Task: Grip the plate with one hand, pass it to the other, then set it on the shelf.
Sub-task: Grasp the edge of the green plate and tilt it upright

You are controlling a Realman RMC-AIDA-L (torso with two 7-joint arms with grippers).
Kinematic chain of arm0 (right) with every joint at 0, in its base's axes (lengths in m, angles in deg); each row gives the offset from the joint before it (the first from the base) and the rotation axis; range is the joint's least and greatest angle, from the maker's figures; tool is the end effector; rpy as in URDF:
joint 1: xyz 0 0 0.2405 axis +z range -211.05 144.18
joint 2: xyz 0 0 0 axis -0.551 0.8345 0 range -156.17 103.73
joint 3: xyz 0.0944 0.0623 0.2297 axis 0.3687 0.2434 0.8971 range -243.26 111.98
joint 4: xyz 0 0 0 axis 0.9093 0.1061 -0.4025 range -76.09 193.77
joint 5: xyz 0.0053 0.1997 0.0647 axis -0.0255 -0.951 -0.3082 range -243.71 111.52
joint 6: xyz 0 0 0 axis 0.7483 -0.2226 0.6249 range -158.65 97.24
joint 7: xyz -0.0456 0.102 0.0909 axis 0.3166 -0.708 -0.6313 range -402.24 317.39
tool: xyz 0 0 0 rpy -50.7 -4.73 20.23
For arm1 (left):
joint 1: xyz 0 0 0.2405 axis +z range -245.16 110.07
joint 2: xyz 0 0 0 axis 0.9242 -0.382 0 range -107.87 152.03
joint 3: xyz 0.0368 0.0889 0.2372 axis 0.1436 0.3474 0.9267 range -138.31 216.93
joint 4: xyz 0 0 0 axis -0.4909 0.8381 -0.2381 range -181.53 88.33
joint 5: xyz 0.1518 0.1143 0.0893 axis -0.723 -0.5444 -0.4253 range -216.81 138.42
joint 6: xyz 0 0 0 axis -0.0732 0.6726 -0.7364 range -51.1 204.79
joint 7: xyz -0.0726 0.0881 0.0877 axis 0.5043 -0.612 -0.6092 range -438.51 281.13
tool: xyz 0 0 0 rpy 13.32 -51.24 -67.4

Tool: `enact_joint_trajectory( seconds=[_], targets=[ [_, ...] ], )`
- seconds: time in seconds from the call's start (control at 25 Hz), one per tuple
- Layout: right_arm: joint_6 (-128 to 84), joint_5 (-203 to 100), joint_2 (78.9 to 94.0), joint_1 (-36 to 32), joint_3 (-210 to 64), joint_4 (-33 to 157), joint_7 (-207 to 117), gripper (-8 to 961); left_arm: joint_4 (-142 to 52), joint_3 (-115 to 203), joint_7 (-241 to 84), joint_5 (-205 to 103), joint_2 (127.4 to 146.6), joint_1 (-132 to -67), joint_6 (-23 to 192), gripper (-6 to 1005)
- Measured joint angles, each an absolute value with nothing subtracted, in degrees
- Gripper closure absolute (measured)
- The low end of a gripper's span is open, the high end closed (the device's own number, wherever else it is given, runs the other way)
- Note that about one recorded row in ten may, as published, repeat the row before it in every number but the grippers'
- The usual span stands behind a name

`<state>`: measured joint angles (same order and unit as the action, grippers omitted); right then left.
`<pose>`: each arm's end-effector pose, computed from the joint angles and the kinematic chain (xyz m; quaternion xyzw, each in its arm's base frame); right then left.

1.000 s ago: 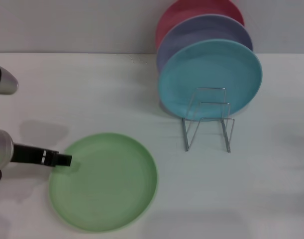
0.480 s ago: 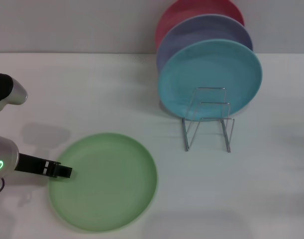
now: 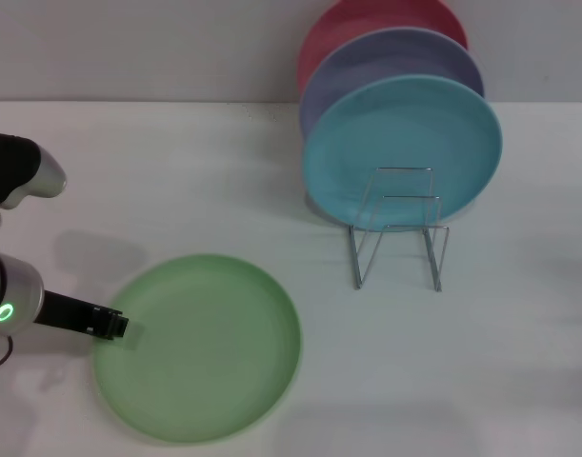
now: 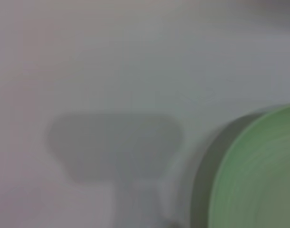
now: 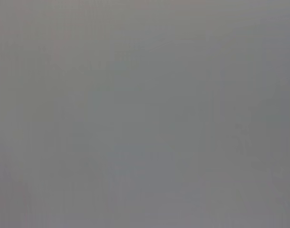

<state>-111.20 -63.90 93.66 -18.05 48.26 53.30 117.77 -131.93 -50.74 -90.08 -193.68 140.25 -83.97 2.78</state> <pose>0.3863 0.2640 0.0572 -0.5376 0.2609 0.3580 0.7174 -0.2446 0.3207 -0.0011 -0.8164 -0.4748 0.1351 0.2997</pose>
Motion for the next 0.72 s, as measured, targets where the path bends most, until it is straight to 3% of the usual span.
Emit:
enact_joint_trajectory(
  seconds=[0.2,0.4,0.56,0.72],
  targets=[
    [-111.52,-64.2,93.66,-18.28,48.34,53.18,117.67,190,-132.73,-49.54,-91.5,-193.7,140.36,-84.73,2.76,608],
    [-111.69,-64.39,93.66,-18.34,48.6,53.02,117.73,194,-132.7,-49.55,-91.52,-193.85,140.37,-85.33,3.07,865],
    [-111.59,-64.41,93.61,-17.98,48.47,52.93,117.78,197,-132.93,-49.61,-91.52,-193.89,140.32,-85.75,3.05,975],
    [-111.47,-64.16,93.5,-17.82,48.33,52.91,117.77,200,-133.01,-49.97,-91.52,-194.32,140.25,-86.23,3.03,973]
  ],
)
